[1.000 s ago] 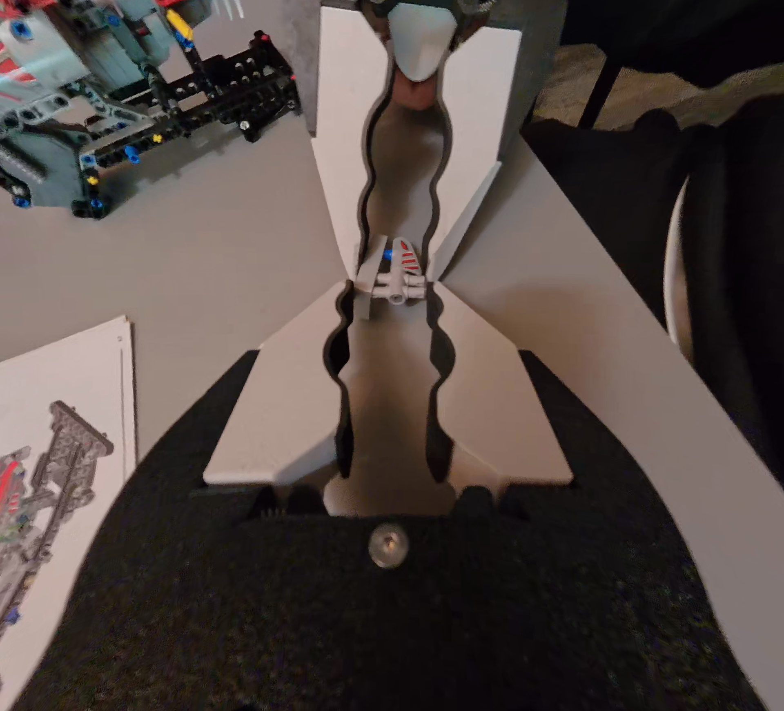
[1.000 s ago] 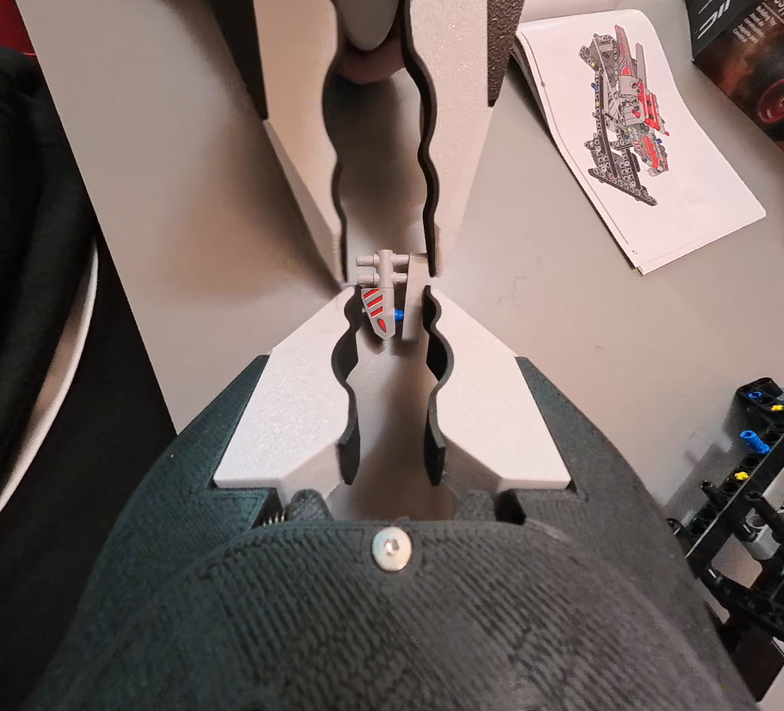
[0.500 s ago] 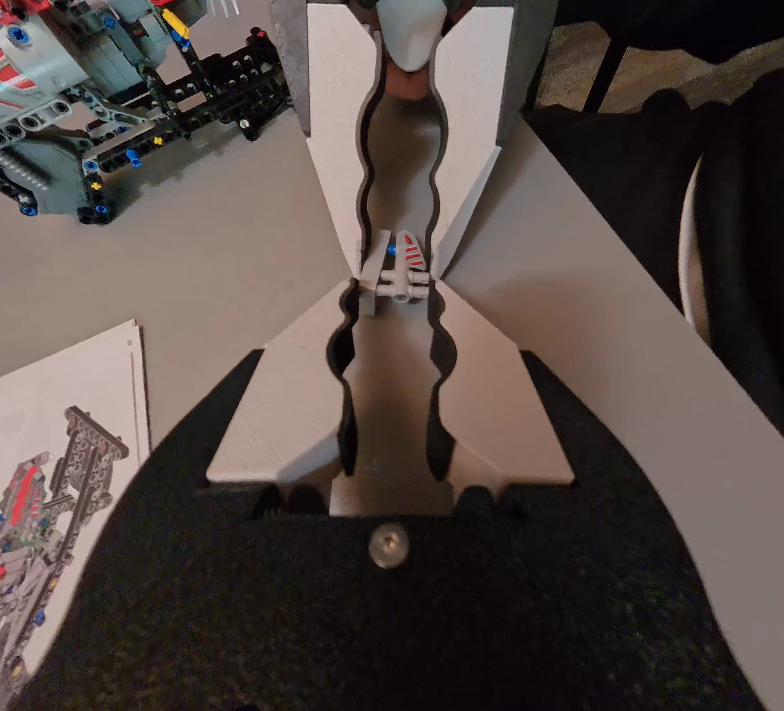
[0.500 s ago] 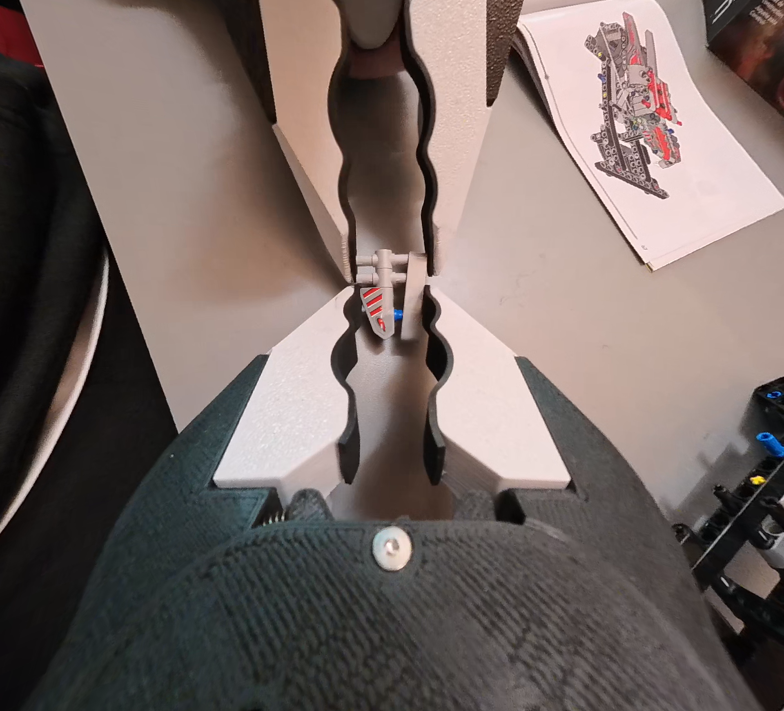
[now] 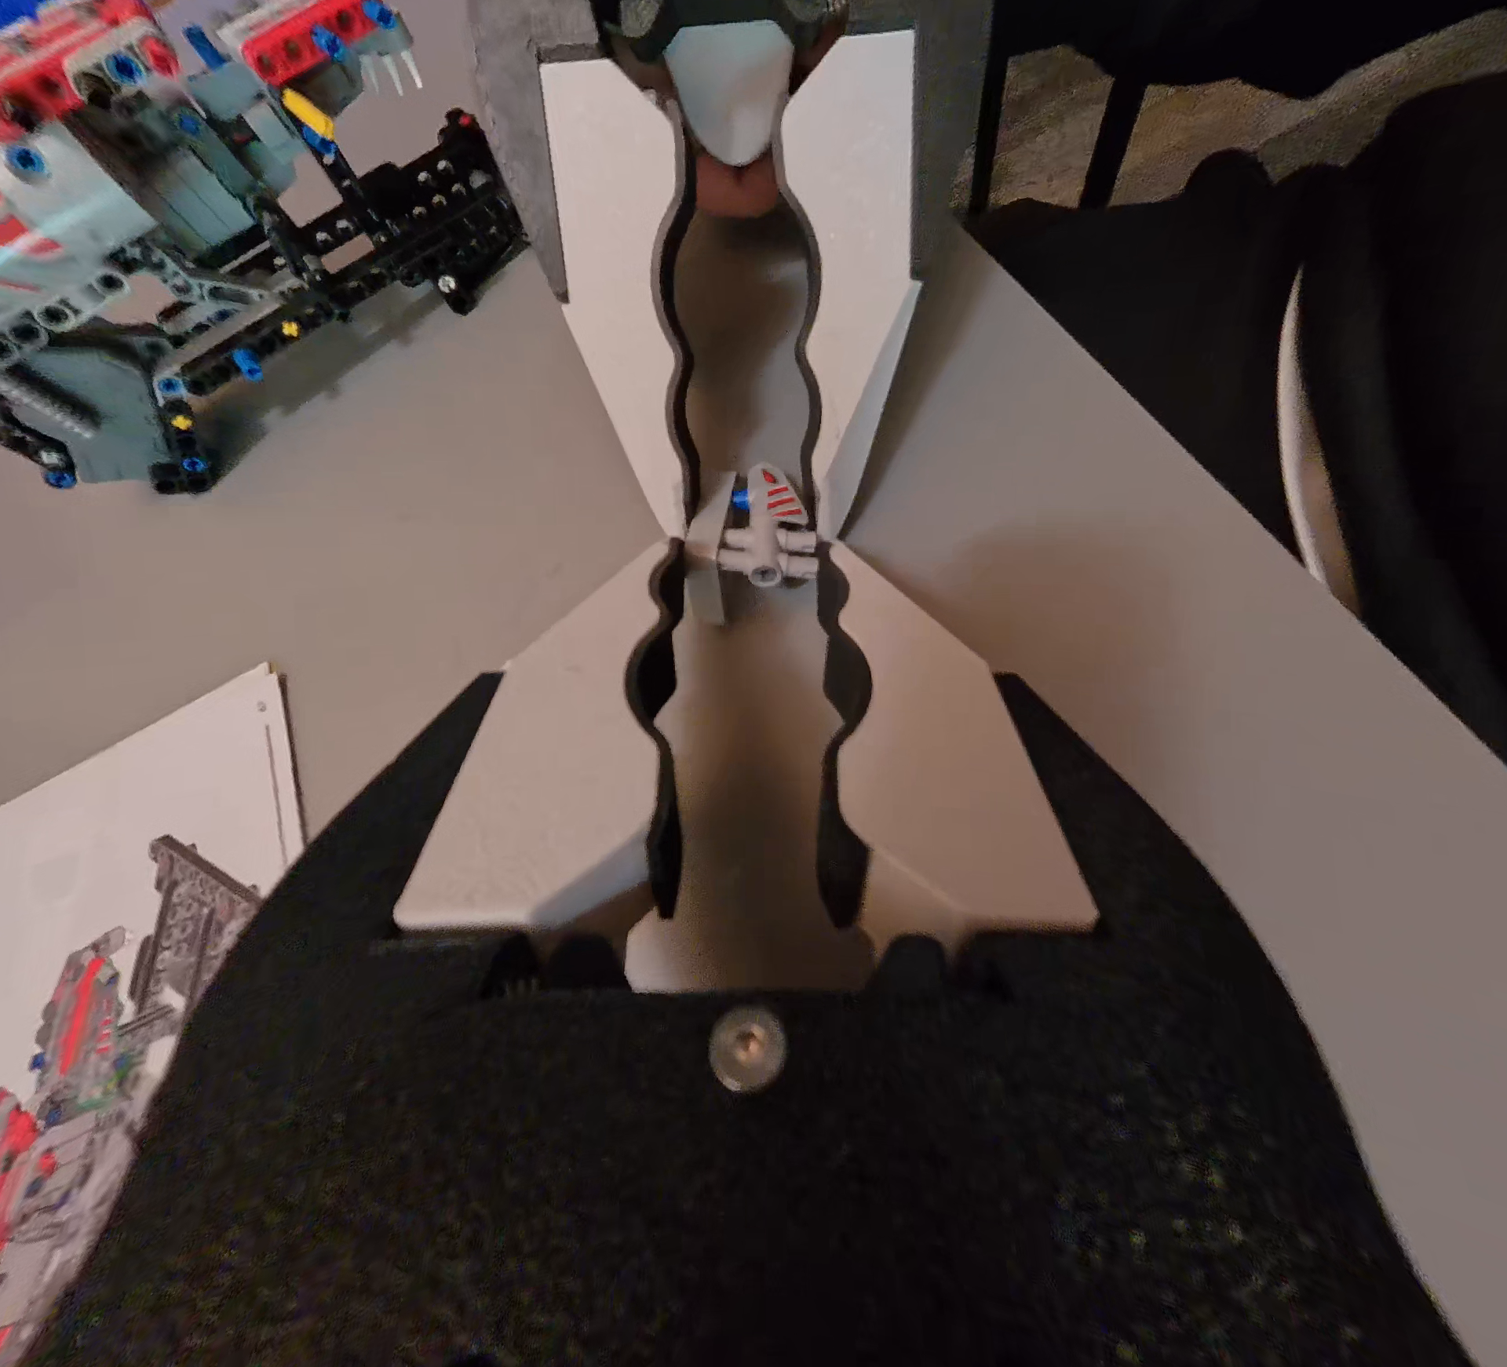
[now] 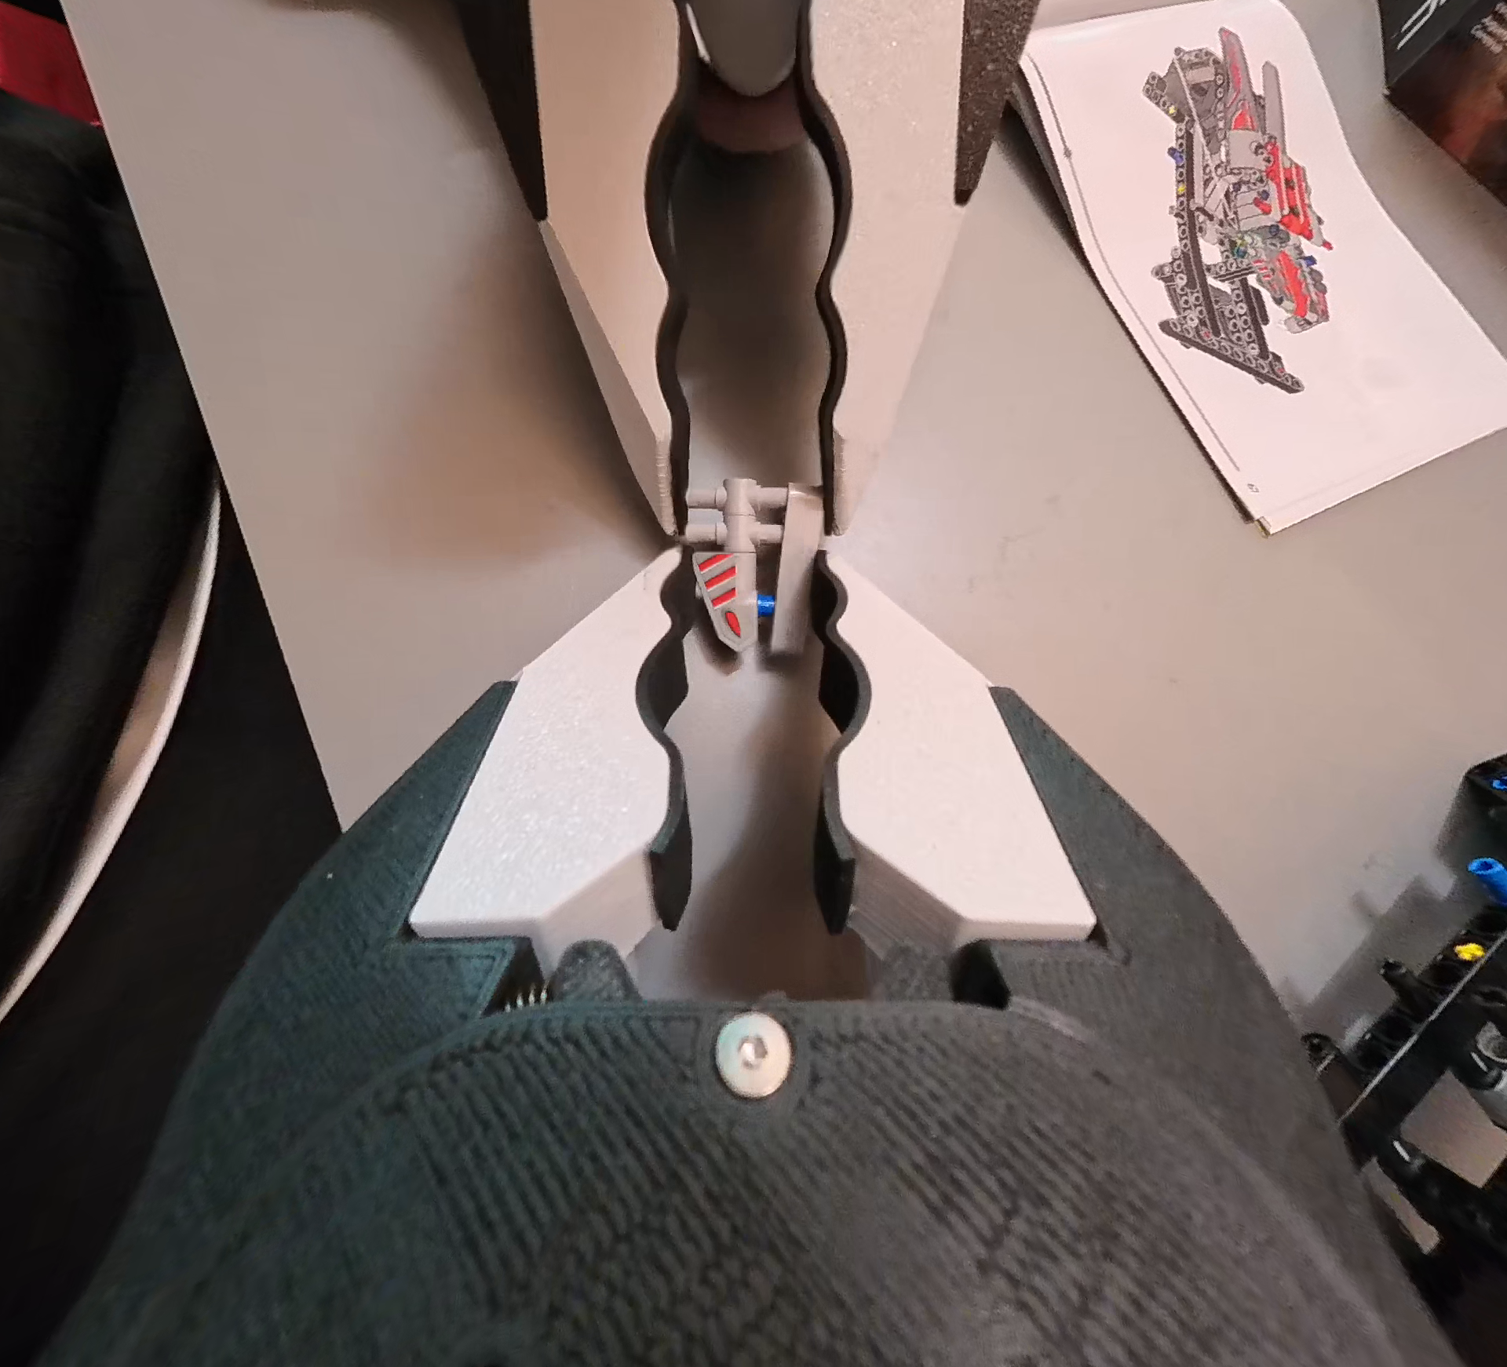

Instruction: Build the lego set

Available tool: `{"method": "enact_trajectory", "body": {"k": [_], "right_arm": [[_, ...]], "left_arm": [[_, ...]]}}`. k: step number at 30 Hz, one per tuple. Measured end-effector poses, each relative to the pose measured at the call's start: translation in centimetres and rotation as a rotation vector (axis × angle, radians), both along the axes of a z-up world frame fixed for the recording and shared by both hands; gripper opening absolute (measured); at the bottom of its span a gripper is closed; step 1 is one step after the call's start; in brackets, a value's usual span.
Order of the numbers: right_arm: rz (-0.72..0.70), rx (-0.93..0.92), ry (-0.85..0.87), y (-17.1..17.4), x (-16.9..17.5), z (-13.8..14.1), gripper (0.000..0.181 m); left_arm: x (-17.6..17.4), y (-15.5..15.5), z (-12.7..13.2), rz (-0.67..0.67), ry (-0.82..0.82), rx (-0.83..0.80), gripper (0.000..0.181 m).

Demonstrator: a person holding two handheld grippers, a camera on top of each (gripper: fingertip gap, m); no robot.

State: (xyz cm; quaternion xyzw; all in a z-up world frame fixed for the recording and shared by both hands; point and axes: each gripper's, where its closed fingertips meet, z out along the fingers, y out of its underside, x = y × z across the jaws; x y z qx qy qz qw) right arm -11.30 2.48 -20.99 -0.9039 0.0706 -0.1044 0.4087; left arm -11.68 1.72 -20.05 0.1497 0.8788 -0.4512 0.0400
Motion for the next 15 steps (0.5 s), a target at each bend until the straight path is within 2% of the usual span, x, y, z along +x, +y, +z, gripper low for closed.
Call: {"method": "enact_trajectory", "body": {"k": [1,7,15], "right_arm": [[0.001,0.001,-0.002,0.01,0.0,0.02,0.027],[-0.011,-0.001,-0.021,0.01,0.2,0.08,0.027],[-0.018,-0.005,-0.075,0.21,0.52,0.25,0.028]], "left_arm": [[0.02,-0.02,-0.01,-0.005,-0.03,-0.004,0.03],[0.53,-0.03,-0.3,0.017,-0.092,0.002,0.029],[0.72,0.08,-0.47,0.046,-0.042,0.023,0.029]]}}
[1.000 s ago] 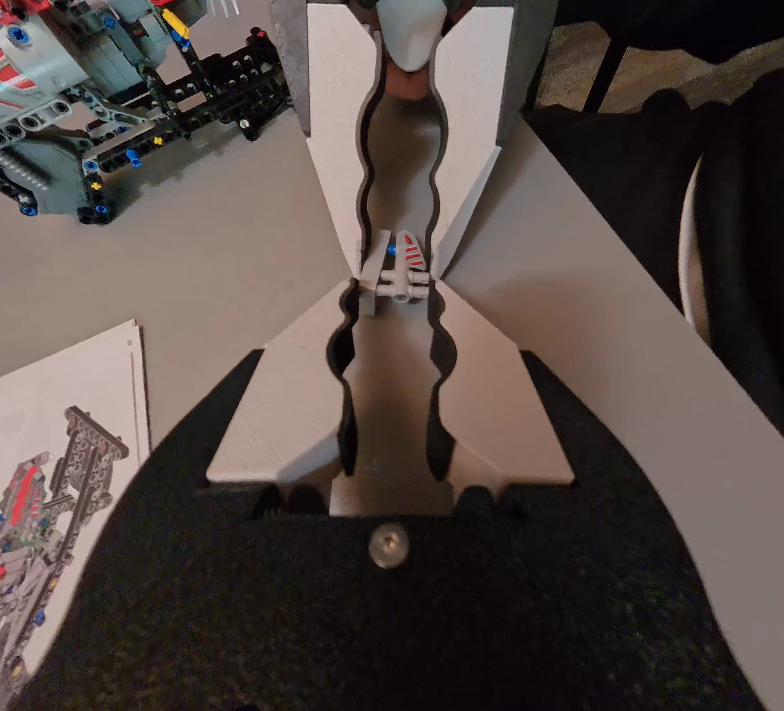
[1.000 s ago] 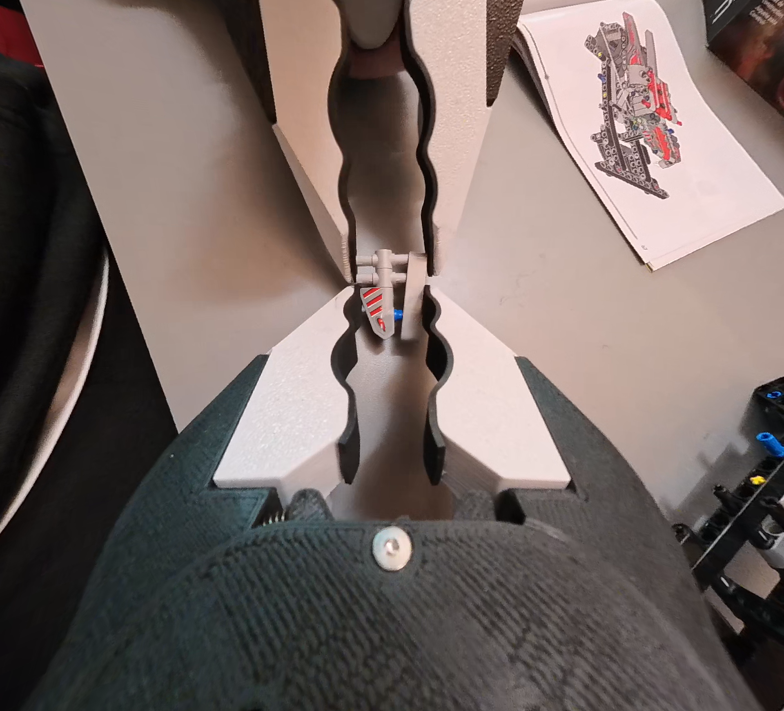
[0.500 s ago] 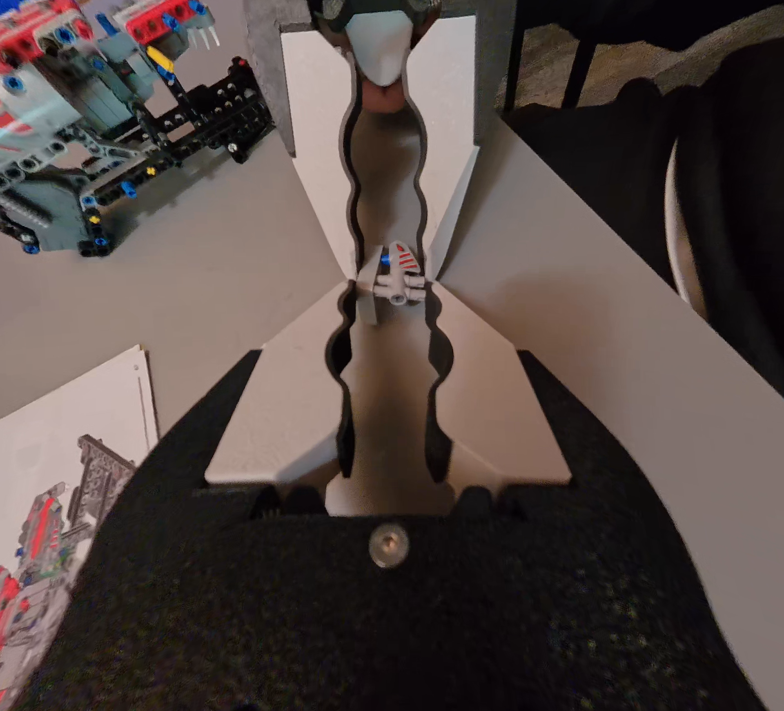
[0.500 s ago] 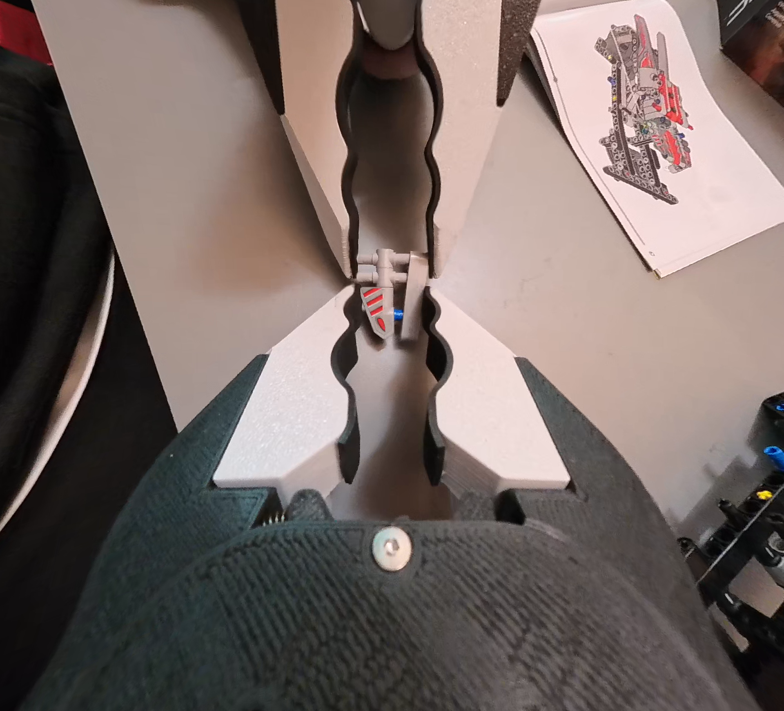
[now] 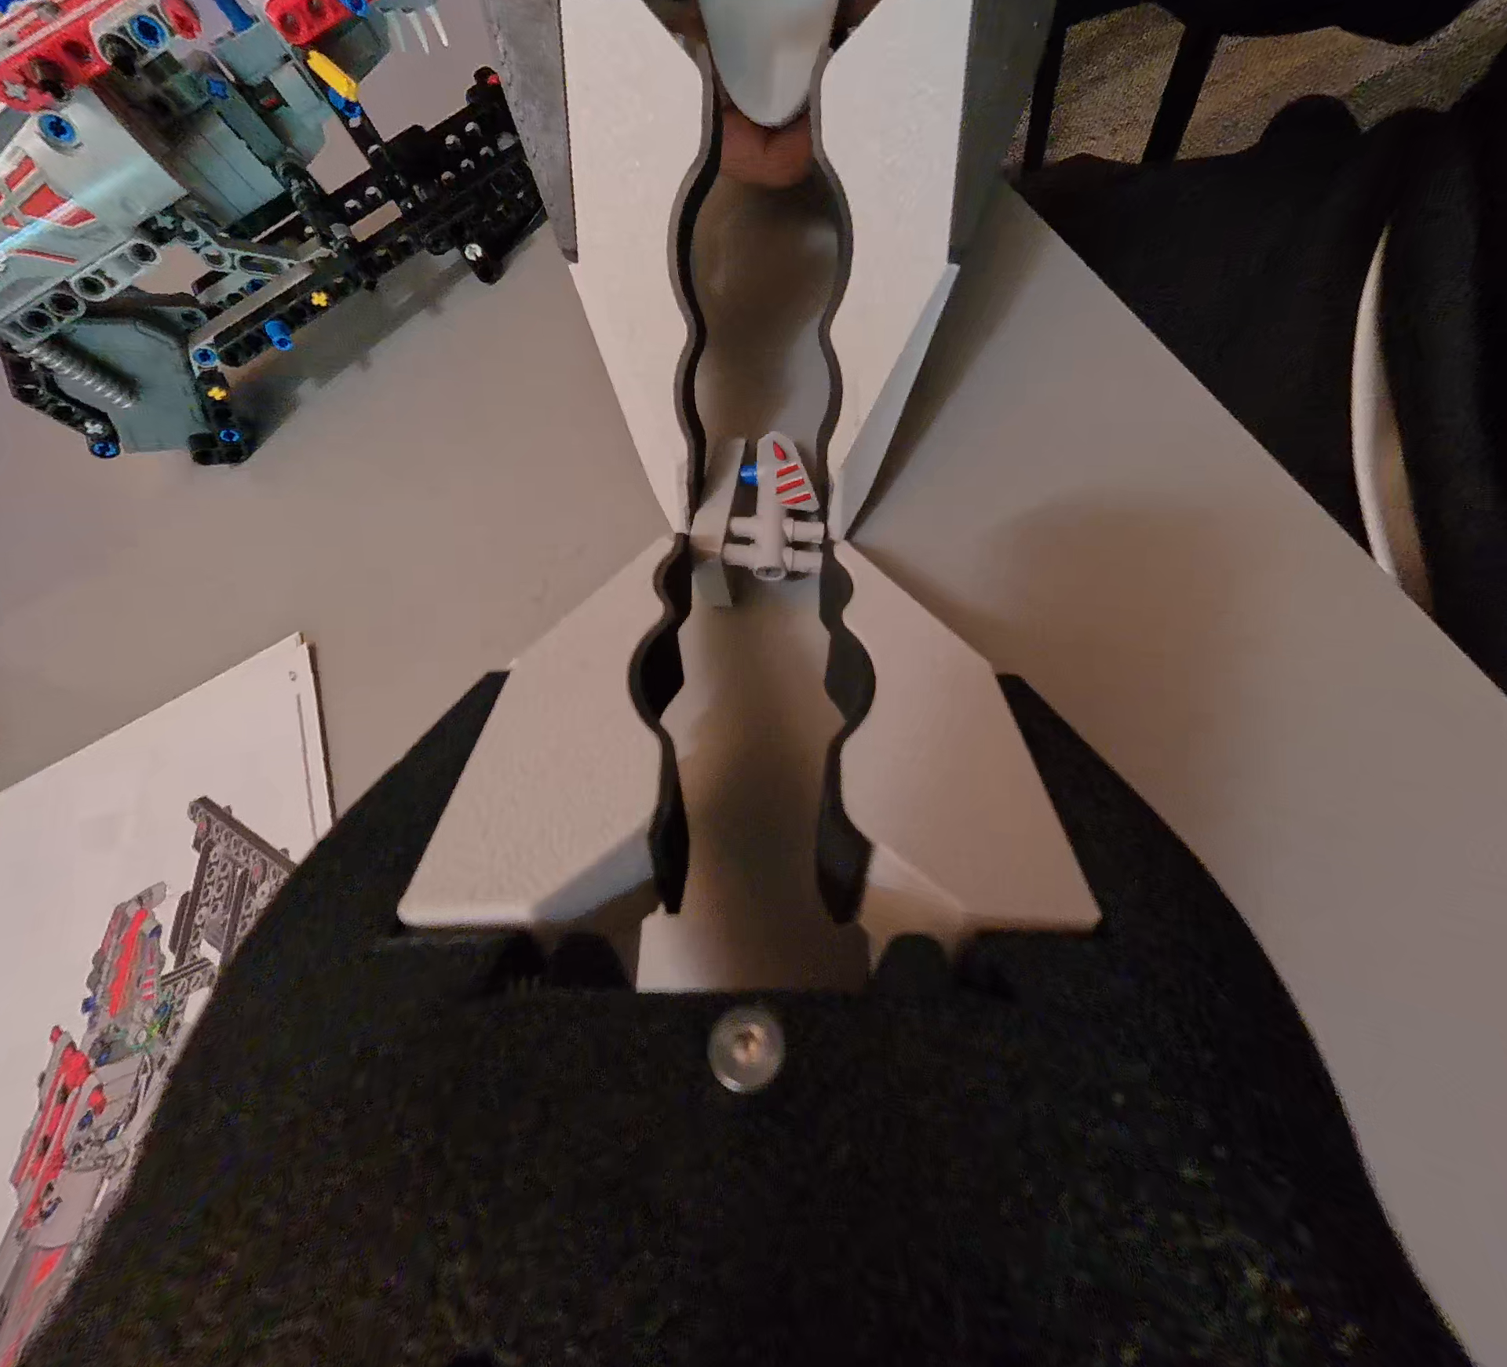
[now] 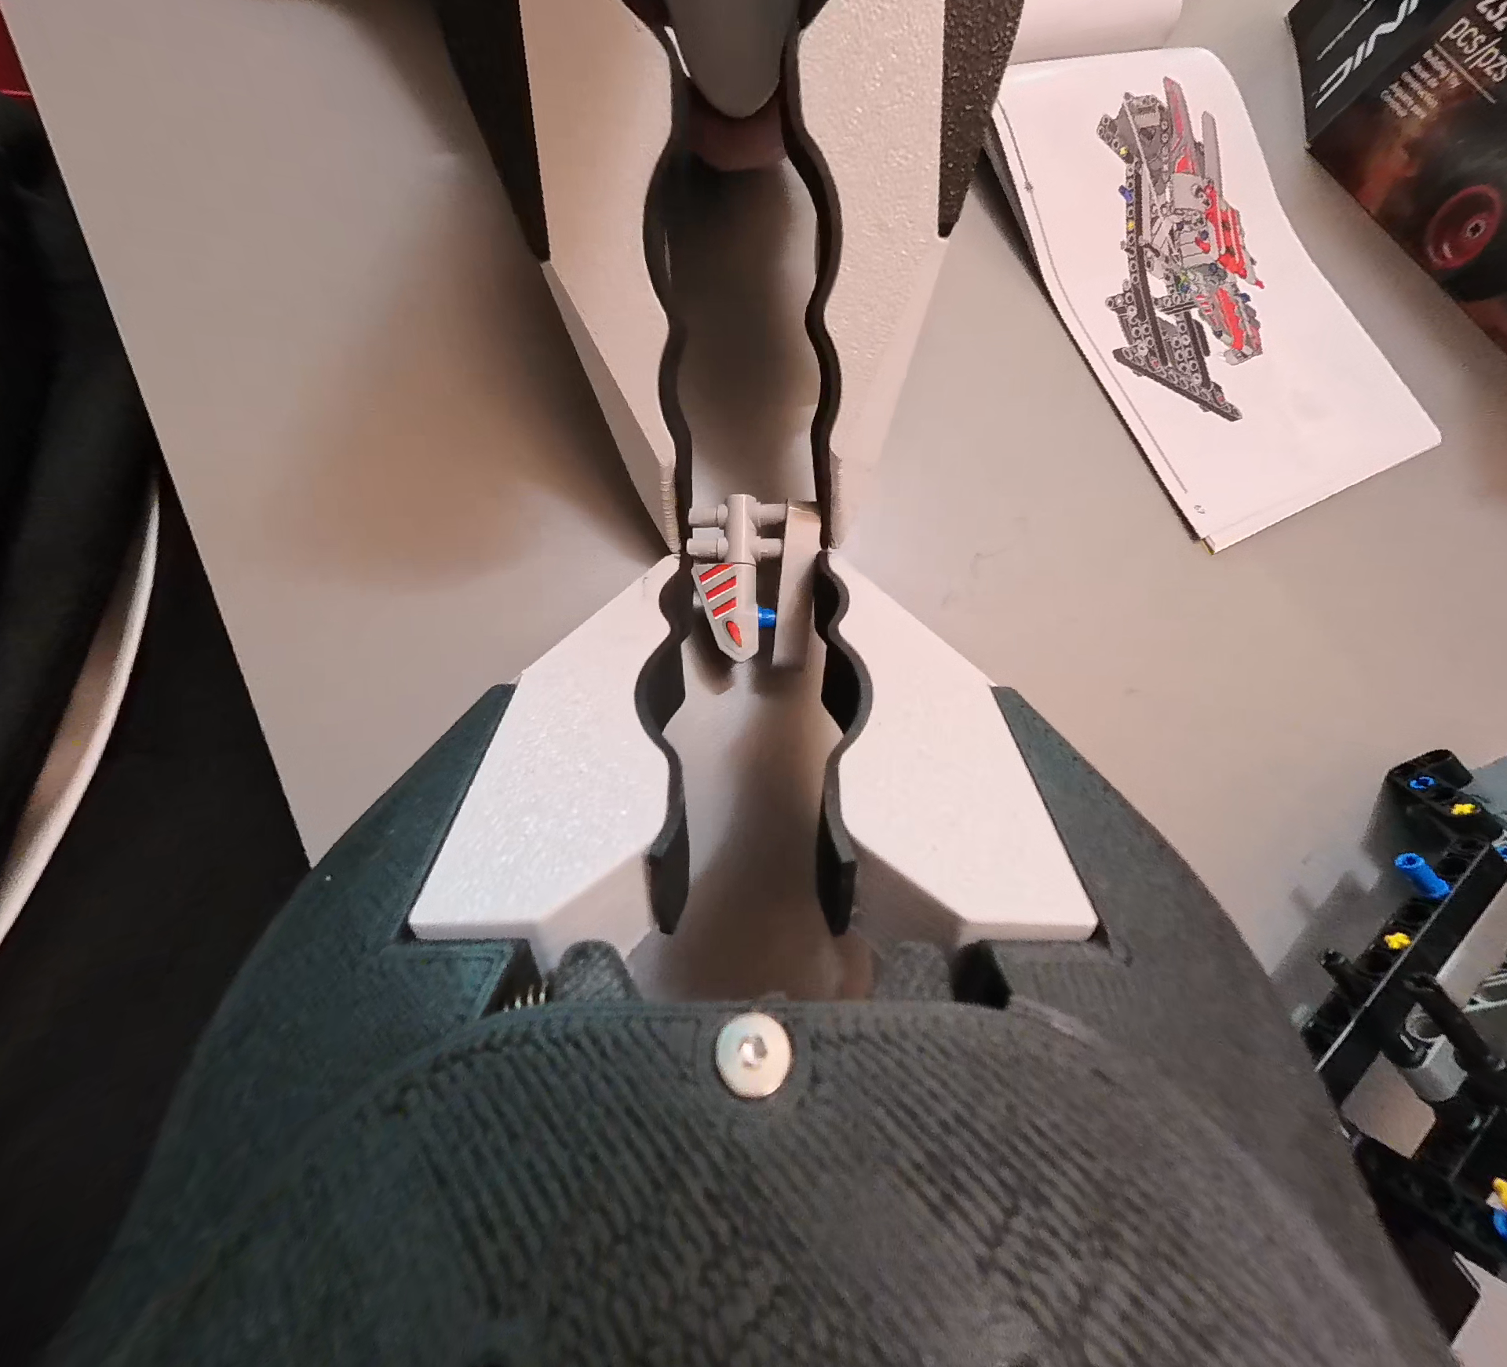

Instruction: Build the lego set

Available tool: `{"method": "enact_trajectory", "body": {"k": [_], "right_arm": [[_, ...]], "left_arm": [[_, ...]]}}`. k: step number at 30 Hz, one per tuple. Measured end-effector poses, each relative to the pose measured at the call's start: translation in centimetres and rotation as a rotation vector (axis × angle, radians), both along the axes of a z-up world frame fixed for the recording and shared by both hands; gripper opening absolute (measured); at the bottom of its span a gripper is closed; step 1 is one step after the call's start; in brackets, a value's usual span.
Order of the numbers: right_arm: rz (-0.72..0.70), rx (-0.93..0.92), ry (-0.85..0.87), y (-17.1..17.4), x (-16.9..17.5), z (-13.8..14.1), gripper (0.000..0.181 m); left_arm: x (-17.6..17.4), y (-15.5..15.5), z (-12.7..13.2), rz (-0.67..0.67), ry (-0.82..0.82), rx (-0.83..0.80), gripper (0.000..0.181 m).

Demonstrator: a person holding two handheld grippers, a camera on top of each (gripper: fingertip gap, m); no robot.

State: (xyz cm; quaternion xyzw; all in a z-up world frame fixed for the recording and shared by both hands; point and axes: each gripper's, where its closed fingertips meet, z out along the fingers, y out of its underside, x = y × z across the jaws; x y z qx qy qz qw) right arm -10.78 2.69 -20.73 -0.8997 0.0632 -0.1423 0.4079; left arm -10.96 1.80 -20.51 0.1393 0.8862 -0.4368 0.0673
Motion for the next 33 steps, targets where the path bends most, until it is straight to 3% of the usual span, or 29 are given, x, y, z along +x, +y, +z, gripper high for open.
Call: {"method": "enact_trajectory", "body": {"k": [5,10,19,31,33], "right_arm": [[0.003,0.001,0.014,0.01,-0.02,-0.06,0.028],[0.011,0.004,0.05,0.06,-0.06,-0.17,0.028],[0.018,0.0,0.008,0.09,-0.14,-0.1,0.028],[0.024,-0.006,-0.004,0.13,-0.16,-0.1,0.027],[0.021,-0.004,-0.004,0.2,-0.08,-0.09,0.028]], "left_arm": [[-0.14,0.07,0.02,-0.016,-0.001,-0.001,0.029],[-0.31,0.38,0.48,-0.08,-0.129,-0.047,0.033],[-0.34,0.42,0.64,-0.083,-0.171,-0.073,0.028],[-0.31,0.43,0.58,-0.074,-0.113,-0.06,0.028],[-0.33,0.5,0.75,-0.101,-0.177,-0.088,0.028]]}}
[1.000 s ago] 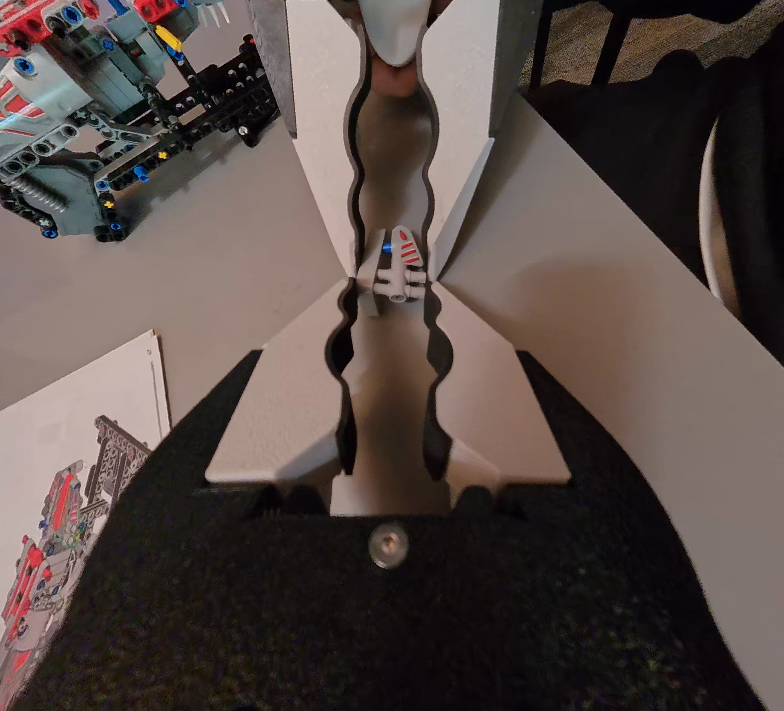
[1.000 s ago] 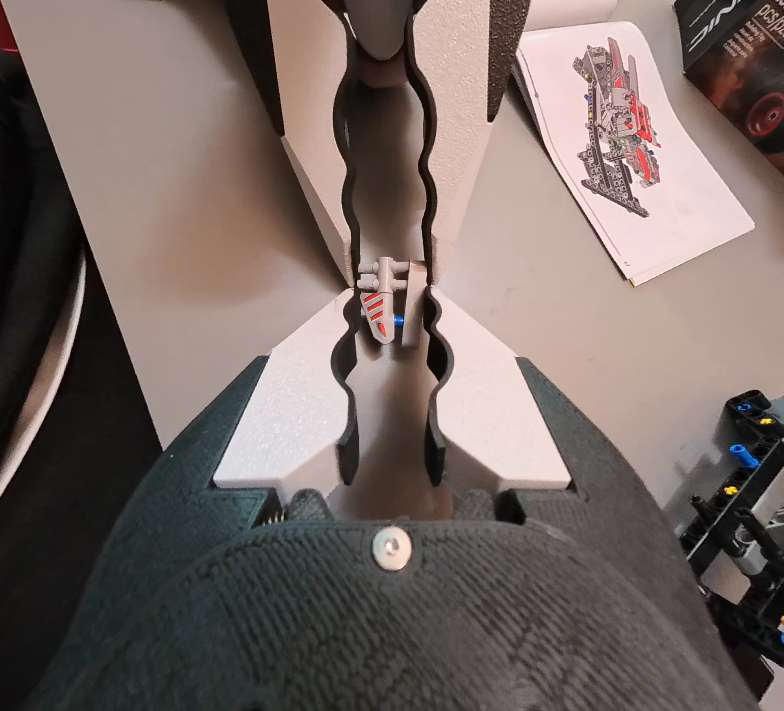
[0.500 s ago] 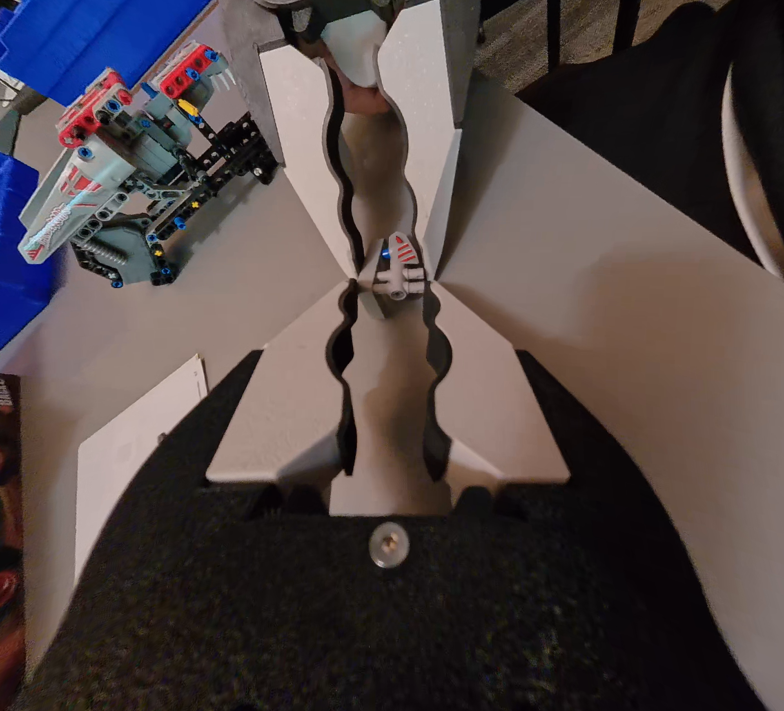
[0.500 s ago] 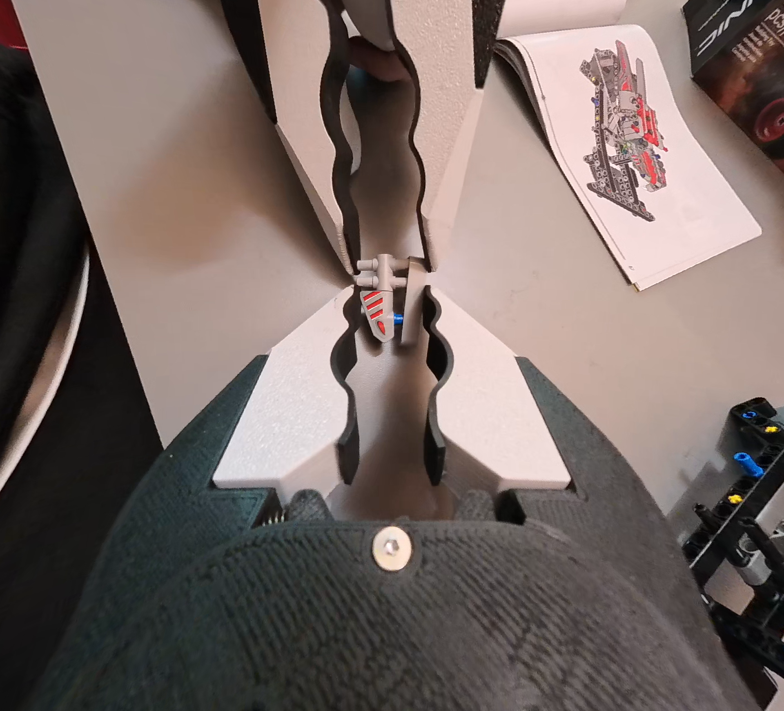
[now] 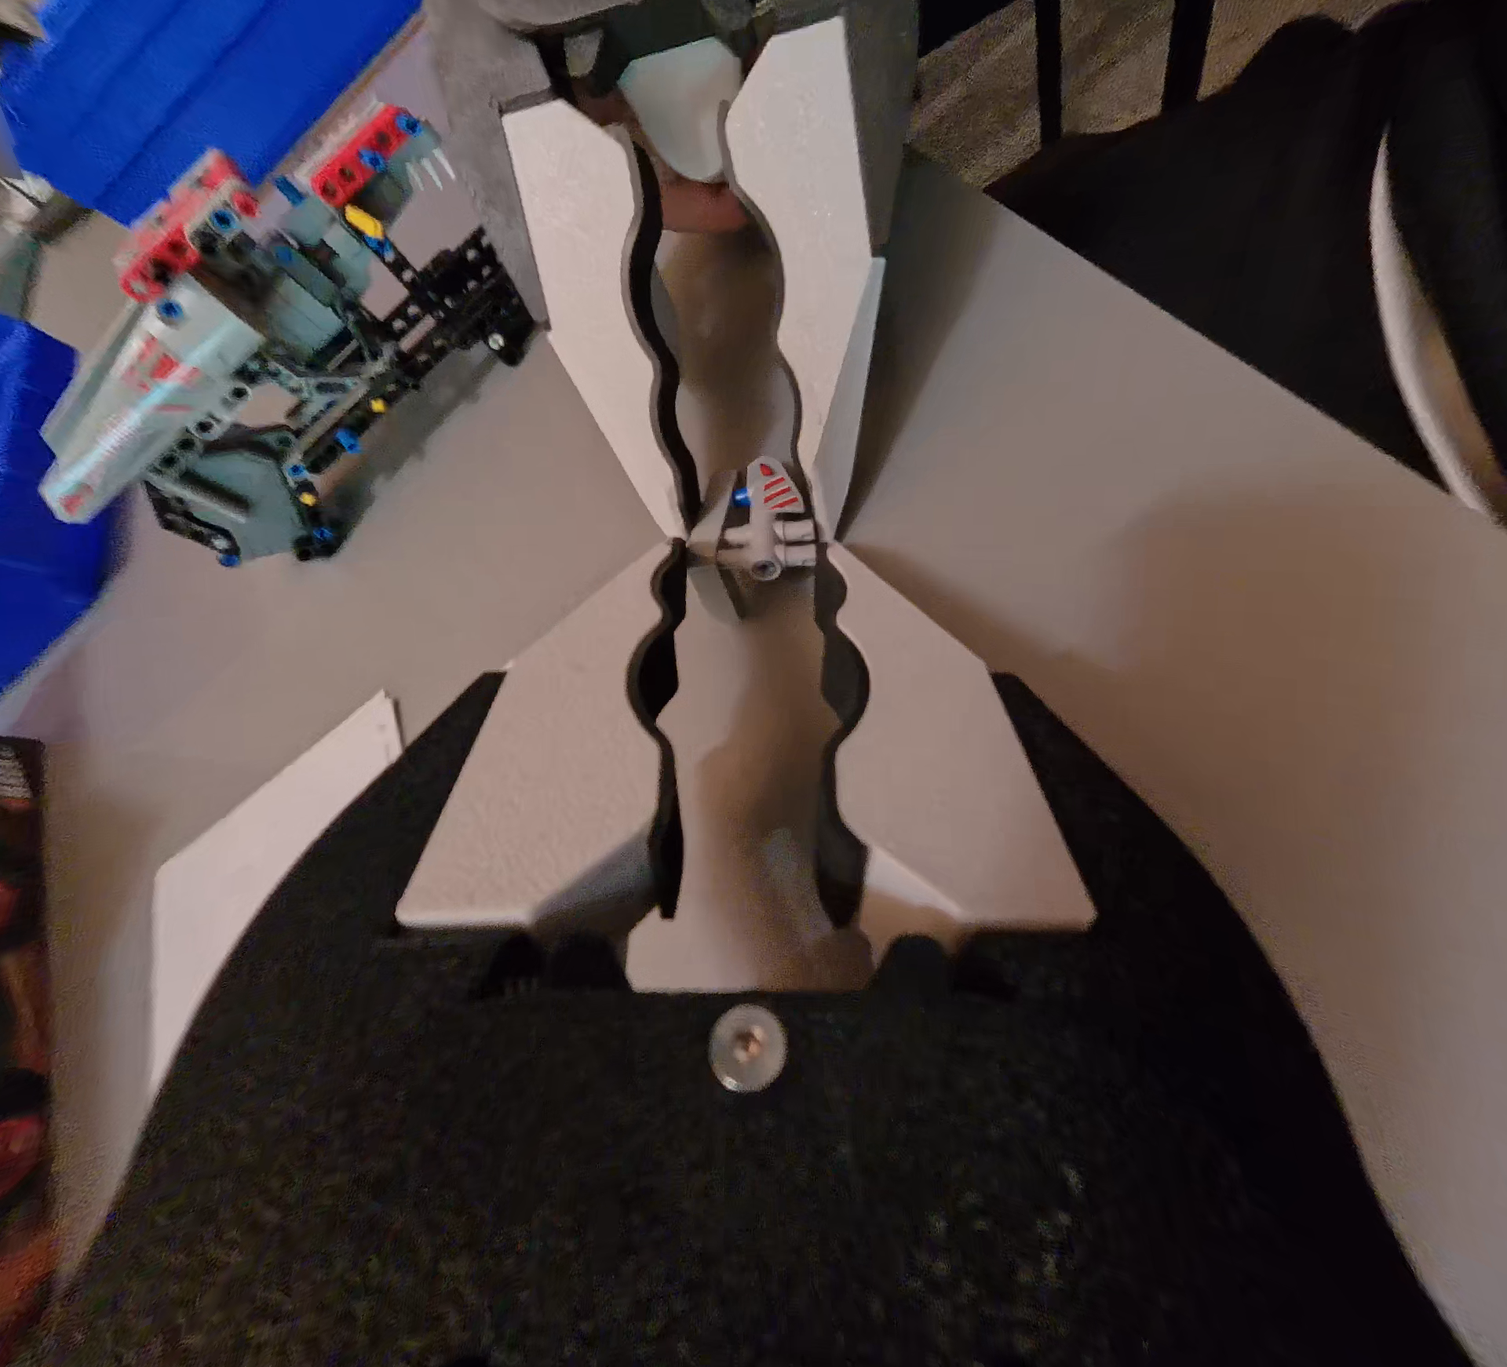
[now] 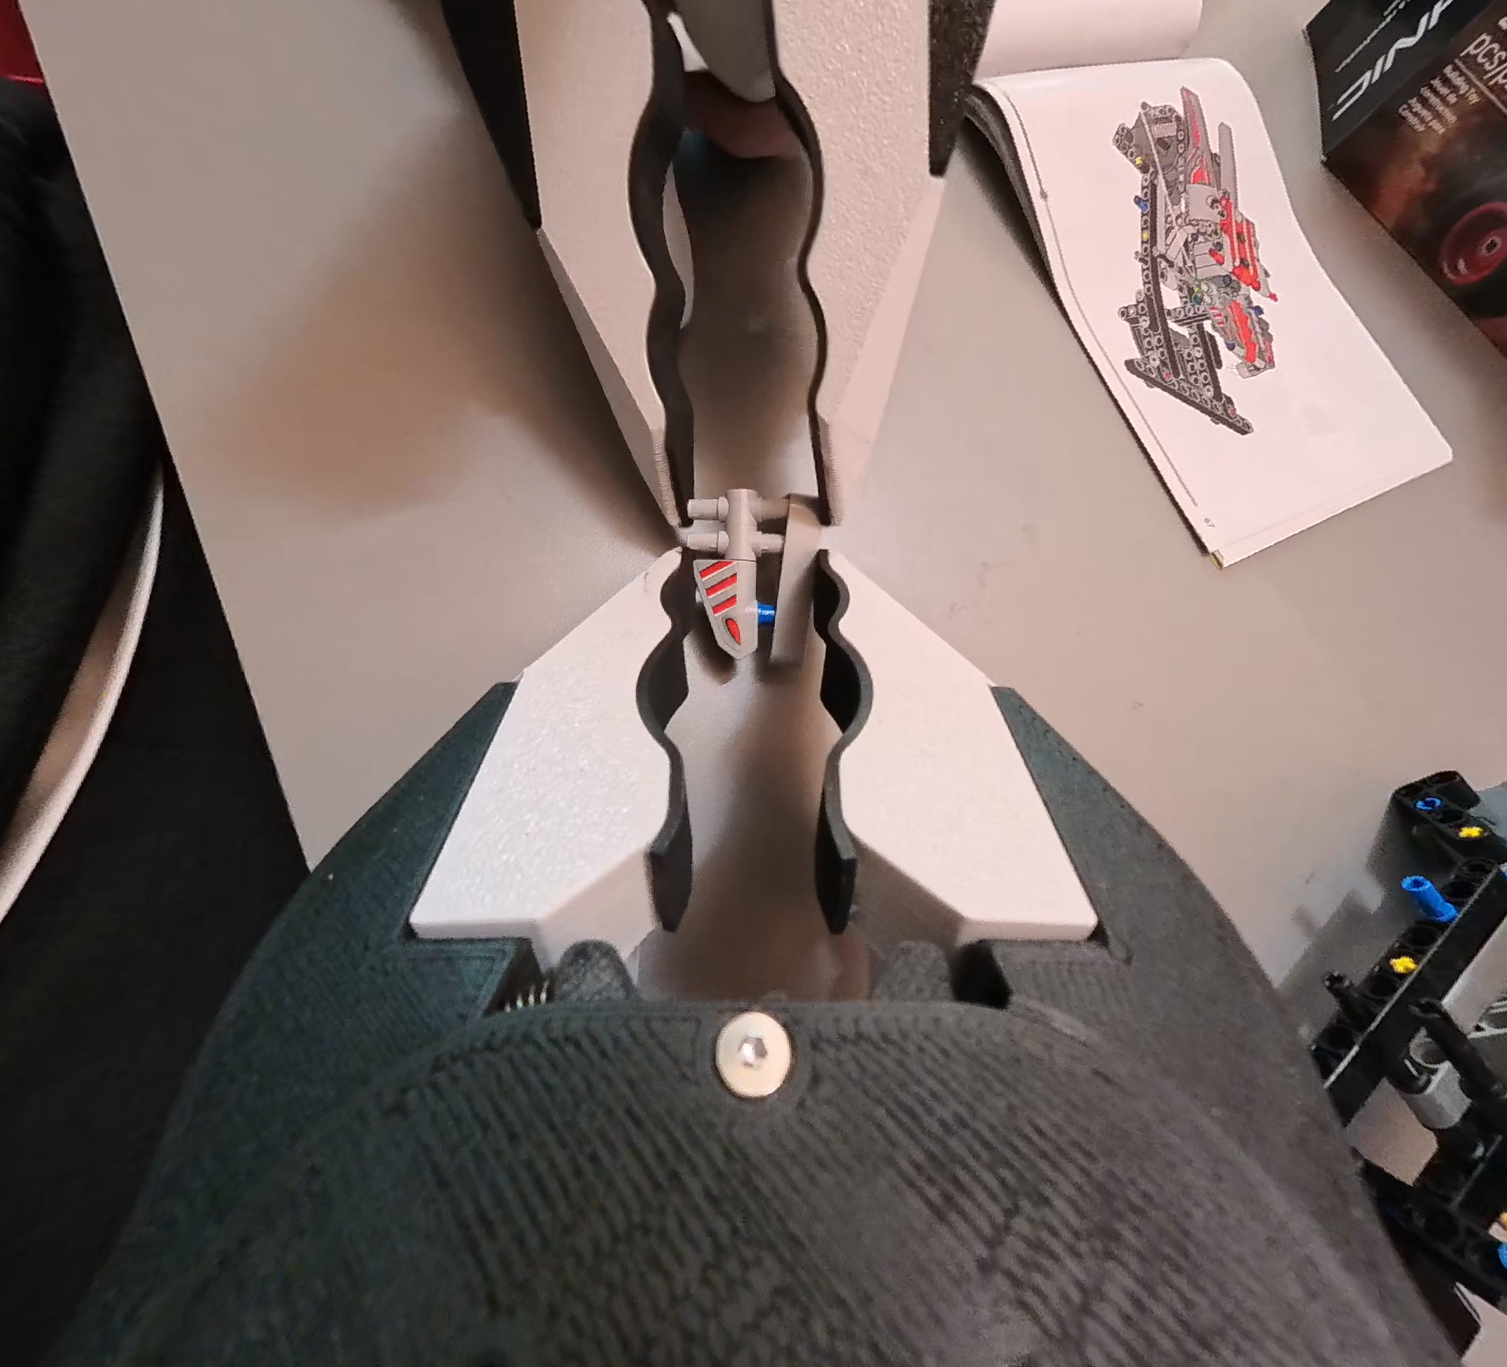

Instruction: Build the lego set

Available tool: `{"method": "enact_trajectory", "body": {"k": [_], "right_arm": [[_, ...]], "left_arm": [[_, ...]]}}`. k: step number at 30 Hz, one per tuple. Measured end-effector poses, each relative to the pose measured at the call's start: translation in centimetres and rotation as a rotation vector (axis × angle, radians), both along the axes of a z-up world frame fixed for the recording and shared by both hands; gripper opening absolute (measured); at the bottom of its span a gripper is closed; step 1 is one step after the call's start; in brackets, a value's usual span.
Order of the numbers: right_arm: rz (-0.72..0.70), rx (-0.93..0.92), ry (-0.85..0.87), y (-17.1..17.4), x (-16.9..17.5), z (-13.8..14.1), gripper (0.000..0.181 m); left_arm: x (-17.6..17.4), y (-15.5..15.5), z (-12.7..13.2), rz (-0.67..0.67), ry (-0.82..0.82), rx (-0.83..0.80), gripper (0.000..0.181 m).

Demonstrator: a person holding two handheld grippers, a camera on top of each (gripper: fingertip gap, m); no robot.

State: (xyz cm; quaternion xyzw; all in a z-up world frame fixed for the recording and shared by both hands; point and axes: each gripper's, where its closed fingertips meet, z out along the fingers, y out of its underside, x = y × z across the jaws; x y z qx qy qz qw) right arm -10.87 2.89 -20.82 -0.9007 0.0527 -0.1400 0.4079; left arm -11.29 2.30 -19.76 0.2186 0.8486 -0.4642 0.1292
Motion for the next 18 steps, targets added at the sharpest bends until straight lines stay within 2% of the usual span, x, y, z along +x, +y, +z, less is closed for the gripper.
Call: {"method": "enact_trajectory", "body": {"k": [4,5,6,8,9,10,12,13,15,18], "right_arm": [[-0.001,0.001,0.004,0.1,0.1,0.0,0.028],[-0.001,0.003,0.02,0.1,0.1,0.0,0.028],[-0.001,0.005,0.036,0.1,0.1,-0.1,0.028],[-0.006,0.004,0.039,0.1,0.1,-0.1,0.028],[-0.007,0.003,0.03,0.1,0.2,-0.1,0.028],[-0.007,0.003,0.025,0.1,0.2,-0.1,0.028],[-0.008,0.004,0.03,0.1,0.2,-0.1,0.028],[-0.008,0.004,0.037,0.1,0.2,-0.1,0.028],[-0.008,0.005,0.043,0.1,0.2,-0.1,0.028],[-0.007,0.005,0.049,0.1,0.2,-0.1,0.028]], "left_arm": [[-0.6,-0.3,0.1,-0.033,-0.089,-0.032,0.03],[-0.9,-0.3,-0.1,-0.052,-0.11,-0.023,0.014],[-1.0,-0.3,-0.2,-0.07,-0.136,-0.023,0.004],[-0.9,-0.2,-0.1,-0.06,-0.114,-0.015,0.005],[-0.6,-0.1,0.1,-0.048,-0.104,-0.027,0.012],[0.0,-0.1,0.5,-0.025,-0.122,-0.054,0.033],[0.7,0.5,-0.1,-0.007,-0.099,-0.005,0.041],[0.9,0.7,-0.2,0.01,-0.066,-0.001,0.039],[0.5,0.7,-0.1,-0.012,-0.028,-0.002,0.017],[0.7,0.6,-0.1,0.012,0.02,0.011,0.021]]}}
